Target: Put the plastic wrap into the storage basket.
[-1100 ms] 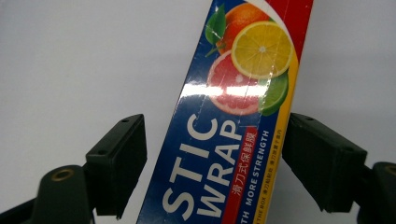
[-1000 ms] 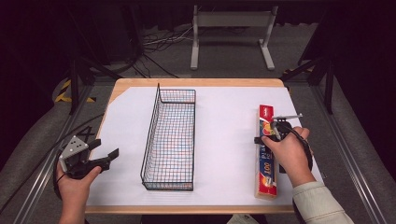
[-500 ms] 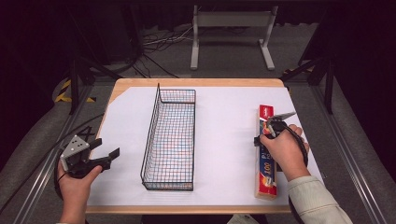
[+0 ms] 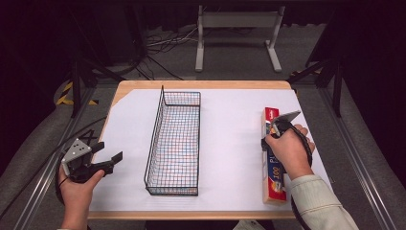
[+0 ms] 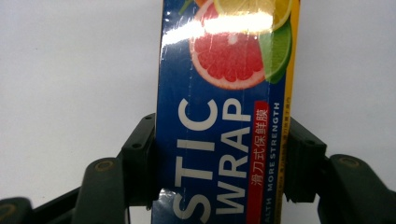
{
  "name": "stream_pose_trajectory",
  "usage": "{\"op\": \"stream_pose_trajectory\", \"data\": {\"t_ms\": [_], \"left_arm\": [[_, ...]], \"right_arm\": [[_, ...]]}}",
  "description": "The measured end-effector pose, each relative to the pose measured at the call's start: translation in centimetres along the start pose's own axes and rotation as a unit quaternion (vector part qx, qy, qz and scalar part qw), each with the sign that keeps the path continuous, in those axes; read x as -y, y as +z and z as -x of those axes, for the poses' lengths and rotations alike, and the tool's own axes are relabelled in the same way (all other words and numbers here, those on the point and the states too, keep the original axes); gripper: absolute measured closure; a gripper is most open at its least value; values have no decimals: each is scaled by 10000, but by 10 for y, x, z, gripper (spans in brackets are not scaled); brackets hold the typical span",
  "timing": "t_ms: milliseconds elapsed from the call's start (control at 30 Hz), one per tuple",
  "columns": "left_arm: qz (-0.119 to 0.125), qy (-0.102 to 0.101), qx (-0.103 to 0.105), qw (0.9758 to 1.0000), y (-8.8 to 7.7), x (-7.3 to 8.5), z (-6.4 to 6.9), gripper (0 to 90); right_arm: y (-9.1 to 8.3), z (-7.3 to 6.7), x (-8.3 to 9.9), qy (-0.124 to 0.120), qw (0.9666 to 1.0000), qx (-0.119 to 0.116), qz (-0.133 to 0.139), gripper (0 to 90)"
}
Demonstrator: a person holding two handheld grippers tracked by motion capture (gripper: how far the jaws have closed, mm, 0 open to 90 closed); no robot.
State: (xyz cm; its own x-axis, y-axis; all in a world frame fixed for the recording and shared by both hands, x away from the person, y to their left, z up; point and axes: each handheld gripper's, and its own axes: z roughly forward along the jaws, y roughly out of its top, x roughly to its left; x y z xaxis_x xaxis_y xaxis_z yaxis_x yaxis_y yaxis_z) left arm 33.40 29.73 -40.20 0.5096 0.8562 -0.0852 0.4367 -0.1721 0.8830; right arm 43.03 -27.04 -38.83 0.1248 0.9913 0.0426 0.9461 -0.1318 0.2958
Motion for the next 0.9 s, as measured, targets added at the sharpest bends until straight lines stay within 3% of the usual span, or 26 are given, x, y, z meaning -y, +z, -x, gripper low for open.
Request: {"op": "stream_pose_trajectory", "data": {"t_ms": [367, 900], "left_arm": [[21, -19, 9, 10000, 0, -1, 1, 187], [56, -30, -22, 10000, 0, -1, -1, 188]], "right_arm": [[-22, -6, -10, 119, 9991, -350, 227, 421], [-55, -32, -22, 31, 9973, -495, 533, 421]]}}
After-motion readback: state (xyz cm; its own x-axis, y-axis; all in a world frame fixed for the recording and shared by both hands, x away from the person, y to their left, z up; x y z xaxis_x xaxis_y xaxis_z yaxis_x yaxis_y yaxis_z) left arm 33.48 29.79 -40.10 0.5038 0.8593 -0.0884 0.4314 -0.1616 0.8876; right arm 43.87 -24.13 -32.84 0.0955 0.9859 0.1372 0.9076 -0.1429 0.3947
